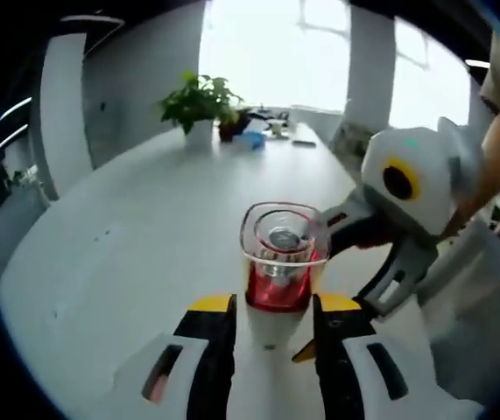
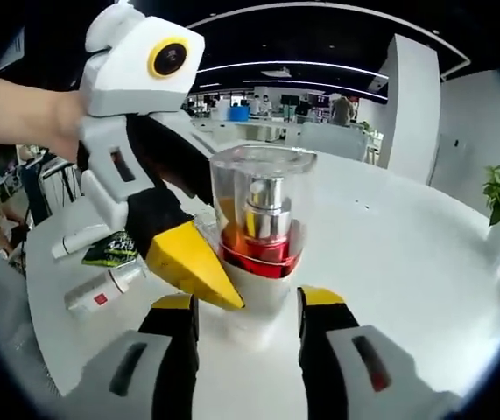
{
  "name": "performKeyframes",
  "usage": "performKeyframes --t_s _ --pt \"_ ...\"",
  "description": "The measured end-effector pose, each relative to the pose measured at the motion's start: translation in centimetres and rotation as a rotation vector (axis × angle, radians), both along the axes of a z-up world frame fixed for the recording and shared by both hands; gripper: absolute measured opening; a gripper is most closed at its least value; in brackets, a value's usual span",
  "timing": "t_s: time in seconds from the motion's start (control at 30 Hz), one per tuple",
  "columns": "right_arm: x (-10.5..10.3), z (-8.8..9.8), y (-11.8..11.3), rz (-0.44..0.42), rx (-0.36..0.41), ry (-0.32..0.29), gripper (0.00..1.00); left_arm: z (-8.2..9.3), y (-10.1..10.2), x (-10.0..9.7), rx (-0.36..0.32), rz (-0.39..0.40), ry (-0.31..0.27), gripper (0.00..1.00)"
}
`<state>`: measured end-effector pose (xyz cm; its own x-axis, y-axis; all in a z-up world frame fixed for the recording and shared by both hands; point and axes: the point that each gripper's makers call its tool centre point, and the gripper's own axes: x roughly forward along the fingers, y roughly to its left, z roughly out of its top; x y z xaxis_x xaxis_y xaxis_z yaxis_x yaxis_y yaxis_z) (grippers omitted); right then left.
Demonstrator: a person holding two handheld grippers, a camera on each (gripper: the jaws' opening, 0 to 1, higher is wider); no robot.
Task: Arrange the skincare products in the storage area until every visible bottle or jar stands upright without overlapping.
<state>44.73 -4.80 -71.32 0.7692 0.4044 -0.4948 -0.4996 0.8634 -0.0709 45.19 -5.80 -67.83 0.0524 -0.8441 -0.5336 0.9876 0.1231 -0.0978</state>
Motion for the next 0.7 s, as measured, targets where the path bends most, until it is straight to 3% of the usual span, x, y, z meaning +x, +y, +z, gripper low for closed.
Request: performKeyframes --t_s 0.4,0.57,0.7 --pt "-2.1 0.5 1.1 0.040 0.030 0.032 0.66 0.8 1.9 -1.1 -0.026 0.108 0.043 0.44" --pt "-3.4 0.6 1.8 0.058 0.060 0.056 0.78 0.4 3.5 -2.0 -0.035 0.195 0.092 0.57" --pt "-4.5 0.9 2.0 0.068 0.068 0.061 0.82 0.2 5.0 -2.8 -0.036 0.248 0.120 0.64"
